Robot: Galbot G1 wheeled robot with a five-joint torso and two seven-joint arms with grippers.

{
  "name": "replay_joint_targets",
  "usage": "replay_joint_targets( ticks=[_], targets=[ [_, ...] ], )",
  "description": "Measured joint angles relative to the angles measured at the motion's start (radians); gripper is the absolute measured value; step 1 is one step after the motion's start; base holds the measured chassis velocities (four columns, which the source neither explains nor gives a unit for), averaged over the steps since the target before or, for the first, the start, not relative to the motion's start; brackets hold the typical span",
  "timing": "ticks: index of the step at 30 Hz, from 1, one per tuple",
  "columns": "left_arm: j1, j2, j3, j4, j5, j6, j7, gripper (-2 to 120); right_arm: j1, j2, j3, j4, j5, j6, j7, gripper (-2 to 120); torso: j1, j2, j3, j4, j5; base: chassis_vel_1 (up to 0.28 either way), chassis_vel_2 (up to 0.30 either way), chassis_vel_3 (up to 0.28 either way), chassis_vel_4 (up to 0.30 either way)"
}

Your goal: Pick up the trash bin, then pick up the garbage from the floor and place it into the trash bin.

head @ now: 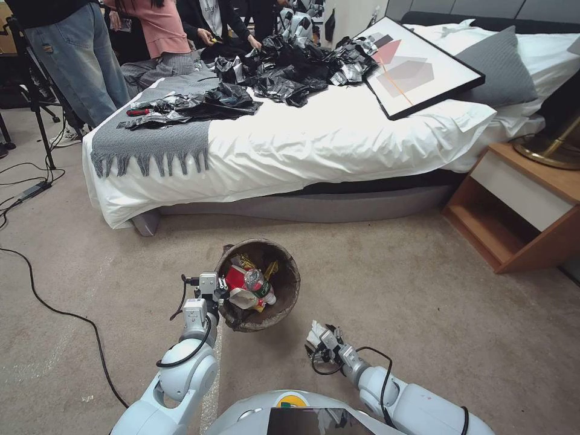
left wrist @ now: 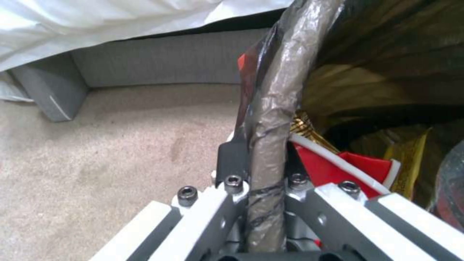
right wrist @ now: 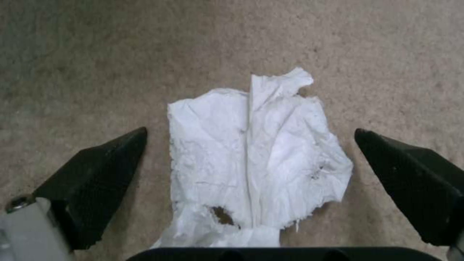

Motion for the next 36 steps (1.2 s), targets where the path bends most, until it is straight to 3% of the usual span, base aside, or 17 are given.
replay_joint_targets(
  ticks=[12, 17, 34, 36],
  targets=[
    [-0.005, -0.003, 0.004, 0.002, -0.001, 0.000, -0.001, 0, -0.019, -0.003, 0.012, -0.002, 0.007, 0.003, -0.006, 95, 0.000, 0.000, 0.000, 0.0003, 0.0006, 0.000, 0.000, 0.000, 0.000],
    [-0.007, -0.003, 0.005, 0.002, -0.001, 0.000, -0.001, 0, -0.034, -0.002, 0.016, -0.001, 0.013, 0.000, -0.010, 84, 0.000, 0.000, 0.000, -0.0005, -0.0004, 0.000, 0.000, 0.000, 0.000],
    [-0.009, 0.002, 0.008, -0.001, -0.004, 0.003, -0.004, 0, -0.055, 0.004, 0.036, 0.008, 0.011, 0.001, 0.000, 83, 0.000, 0.000, 0.000, 0.0003, 0.0006, 0.000, 0.000, 0.000, 0.000],
    [-0.009, 0.002, 0.008, -0.001, -0.004, 0.003, -0.004, 0, -0.062, 0.001, 0.038, 0.031, 0.010, 0.002, 0.010, 78, 0.000, 0.000, 0.000, 0.0003, 0.0008, 0.000, 0.000, 0.000, 0.000]
  ],
)
